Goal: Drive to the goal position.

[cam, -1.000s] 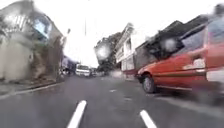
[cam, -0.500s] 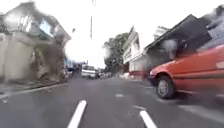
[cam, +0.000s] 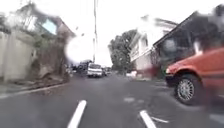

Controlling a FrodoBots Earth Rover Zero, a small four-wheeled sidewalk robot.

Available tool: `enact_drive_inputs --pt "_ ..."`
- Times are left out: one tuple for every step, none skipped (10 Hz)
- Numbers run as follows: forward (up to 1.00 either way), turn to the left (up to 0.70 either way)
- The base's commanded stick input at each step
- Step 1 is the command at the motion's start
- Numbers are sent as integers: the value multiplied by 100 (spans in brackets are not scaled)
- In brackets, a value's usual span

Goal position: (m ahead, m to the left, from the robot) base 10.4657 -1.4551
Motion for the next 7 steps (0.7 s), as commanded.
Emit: enact_drive_inputs --pt "100 -39" --pt "100 -37" --pt "100 -40" --pt "100 -40" --pt "100 -40" --pt "100 -32" --pt "100 -15"
